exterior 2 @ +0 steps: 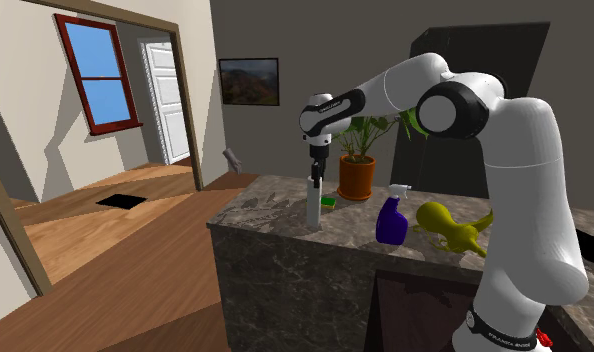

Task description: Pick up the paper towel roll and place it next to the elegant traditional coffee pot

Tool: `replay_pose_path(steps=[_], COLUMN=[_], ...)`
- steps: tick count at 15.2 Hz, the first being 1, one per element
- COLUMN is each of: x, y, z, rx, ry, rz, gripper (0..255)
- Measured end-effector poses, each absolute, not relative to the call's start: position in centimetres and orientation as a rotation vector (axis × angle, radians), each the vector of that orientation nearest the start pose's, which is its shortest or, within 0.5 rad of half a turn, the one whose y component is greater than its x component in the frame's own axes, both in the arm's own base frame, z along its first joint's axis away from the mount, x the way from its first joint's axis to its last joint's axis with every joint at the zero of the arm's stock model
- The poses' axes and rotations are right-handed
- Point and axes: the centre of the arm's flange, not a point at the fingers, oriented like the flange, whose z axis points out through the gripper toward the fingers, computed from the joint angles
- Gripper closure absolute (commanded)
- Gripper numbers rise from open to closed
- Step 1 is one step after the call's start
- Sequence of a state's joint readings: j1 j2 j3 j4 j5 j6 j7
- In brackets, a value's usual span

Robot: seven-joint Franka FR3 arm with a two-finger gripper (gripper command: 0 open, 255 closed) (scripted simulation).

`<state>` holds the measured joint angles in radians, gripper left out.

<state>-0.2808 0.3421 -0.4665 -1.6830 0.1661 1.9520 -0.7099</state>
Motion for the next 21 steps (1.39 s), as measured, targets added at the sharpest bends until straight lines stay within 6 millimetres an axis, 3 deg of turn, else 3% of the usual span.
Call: replay_pose_path(steps=[21], x=[49.7], y=[-40.7], z=[52.2], rx=[-3.115], ry=[0.127], rz=[0.038], gripper=[255])
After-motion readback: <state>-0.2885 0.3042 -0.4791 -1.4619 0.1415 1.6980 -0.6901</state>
